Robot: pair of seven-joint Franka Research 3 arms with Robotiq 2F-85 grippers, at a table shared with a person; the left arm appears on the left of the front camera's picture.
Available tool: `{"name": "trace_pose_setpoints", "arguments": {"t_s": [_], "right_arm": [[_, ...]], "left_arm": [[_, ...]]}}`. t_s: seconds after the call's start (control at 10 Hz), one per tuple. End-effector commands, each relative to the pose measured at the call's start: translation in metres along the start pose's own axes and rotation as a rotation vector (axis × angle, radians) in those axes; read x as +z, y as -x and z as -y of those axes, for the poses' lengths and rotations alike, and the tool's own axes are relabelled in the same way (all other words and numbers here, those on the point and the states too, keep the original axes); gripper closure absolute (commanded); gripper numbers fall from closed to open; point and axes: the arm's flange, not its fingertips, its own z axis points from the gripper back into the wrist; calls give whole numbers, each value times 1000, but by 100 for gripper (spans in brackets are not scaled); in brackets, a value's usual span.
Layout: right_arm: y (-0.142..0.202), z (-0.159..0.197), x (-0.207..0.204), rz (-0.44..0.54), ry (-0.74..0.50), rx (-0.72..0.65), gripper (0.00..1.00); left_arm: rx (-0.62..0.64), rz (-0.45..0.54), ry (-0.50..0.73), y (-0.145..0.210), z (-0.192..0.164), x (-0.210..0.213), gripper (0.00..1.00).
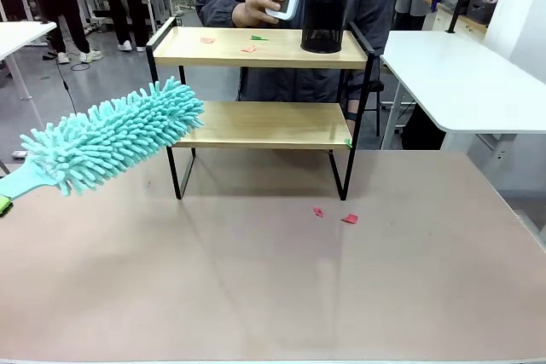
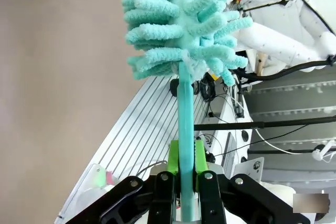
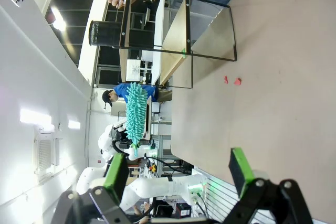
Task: Clean the shelf.
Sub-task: Clean the specific tier of the Shelf with the Duster once objects are removed.
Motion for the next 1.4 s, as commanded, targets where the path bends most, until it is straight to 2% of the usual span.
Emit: {"name": "trace_pose_setpoints", "arguments": {"t_s": [0.0,0.2,0.3,0.5,0.8,1.0,1.3], "right_arm": [[-2,-1,-1,10,-19,30,0],[-2,-1,-1,10,-19,30,0],[-2,-1,-1,10,-19,30,0],[-2,-1,-1,10,-19,30,0],[-2,-1,-1,10,-19,30,0],[-2,-1,-1,10,-19,30,0],[-2,-1,-1,10,-19,30,0]], "left_arm": [[-12,-29,6,-29,7,-22,88],[-26,-63,-97,-69,22,-58,88],[-51,-80,-90,-86,28,-71,88],[-23,-103,-125,-119,31,-94,88],[-32,-11,-251,-172,43,-130,88],[-13,6,-277,-205,41,-144,88],[55,49,-342,-223,24,-157,88]]}}
